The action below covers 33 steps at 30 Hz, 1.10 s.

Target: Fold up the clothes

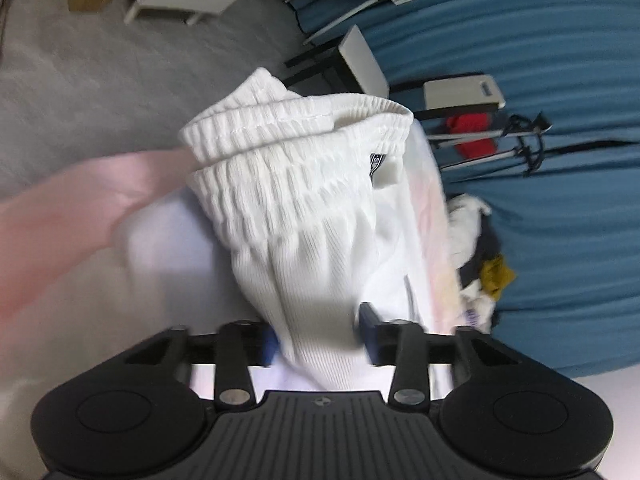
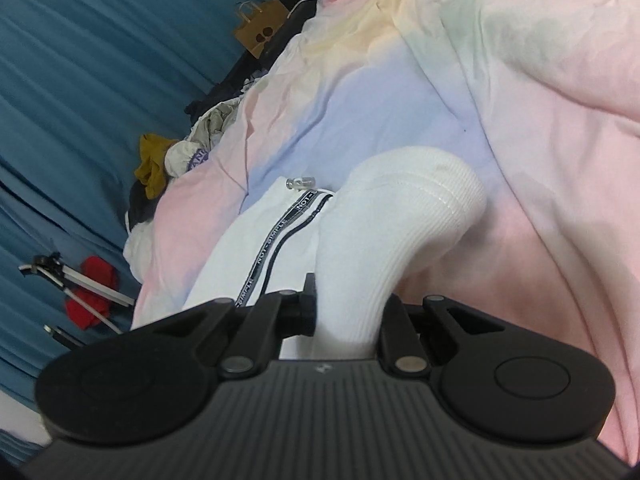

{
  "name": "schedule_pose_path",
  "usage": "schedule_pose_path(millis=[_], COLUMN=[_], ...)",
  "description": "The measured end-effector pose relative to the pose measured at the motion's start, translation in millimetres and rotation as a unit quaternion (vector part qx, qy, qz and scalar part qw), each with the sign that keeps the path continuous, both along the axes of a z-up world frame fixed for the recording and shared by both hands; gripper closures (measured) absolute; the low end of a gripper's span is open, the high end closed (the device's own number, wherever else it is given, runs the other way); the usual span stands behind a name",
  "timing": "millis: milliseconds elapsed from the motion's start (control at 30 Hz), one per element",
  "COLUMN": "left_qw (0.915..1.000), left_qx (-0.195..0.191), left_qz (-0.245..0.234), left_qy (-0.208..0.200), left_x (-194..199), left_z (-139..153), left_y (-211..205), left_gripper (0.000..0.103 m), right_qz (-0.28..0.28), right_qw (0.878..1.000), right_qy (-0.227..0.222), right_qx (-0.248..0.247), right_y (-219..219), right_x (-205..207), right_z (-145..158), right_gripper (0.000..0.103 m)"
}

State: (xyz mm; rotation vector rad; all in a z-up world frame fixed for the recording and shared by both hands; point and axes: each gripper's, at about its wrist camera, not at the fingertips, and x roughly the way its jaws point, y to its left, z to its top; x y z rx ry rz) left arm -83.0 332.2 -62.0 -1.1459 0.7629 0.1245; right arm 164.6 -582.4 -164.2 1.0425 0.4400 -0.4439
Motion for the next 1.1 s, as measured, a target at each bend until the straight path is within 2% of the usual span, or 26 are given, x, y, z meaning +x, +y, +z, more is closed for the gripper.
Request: schedule_pose_path(millis=[167, 300, 433, 533, 633, 767, 867, 967, 1033, 1100], left_qw=[0.9959, 0.9862, 0.9627, 0.9435, 0.9295, 0.9167, 0.8967, 0.8744, 0.8685, 0.8678], left_qx=[0.084, 0.151, 0.233, 0.280, 0.304, 0.338, 0.385, 0.428, 0.434, 0.431], left_qz=[-0.034, -0.065, -0.120, -0.154, -0.180, -0.184, -0.195, -0.210, -0.229, -0.240], left_qy=[0.001, -0.015, -0.066, -0.088, -0.104, -0.107, -0.100, -0.088, -0.072, -0.060], left_x=[-7, 5, 30, 52, 71, 107, 131, 150, 158, 164], left_z=[33, 61, 94, 101, 91, 69, 51, 32, 14, -4], left_y=[-19, -51, -104, -152, -194, -238, -264, -278, -277, -276], left_gripper=[0.046, 0.045, 0.041, 0.038, 0.038, 0.038, 0.038, 0.038, 0.037, 0.037], right_qz=[0.009, 0.009, 0.005, 0.006, 0.014, 0.030, 0.033, 0.035, 0.035, 0.034], right_qw=[1.000, 0.999, 0.999, 0.999, 0.999, 0.998, 0.999, 0.998, 0.998, 0.998], right_qy=[-0.012, -0.032, -0.050, -0.053, -0.037, -0.039, -0.036, -0.030, -0.026, -0.024], right_qx=[-0.001, 0.002, -0.006, -0.007, -0.021, -0.038, -0.025, -0.034, -0.041, -0.043], right_y=[-6, -11, -12, -14, -13, -14, -18, -16, -14, -12], right_x=[1, 0, 0, 0, 1, -1, -4, -4, -3, -3], right_z=[-3, 0, 6, 5, 2, -6, -15, -15, -14, -14], right_gripper=[0.091, 0.091, 0.091, 0.091, 0.091, 0.091, 0.091, 0.091, 0.091, 0.091])
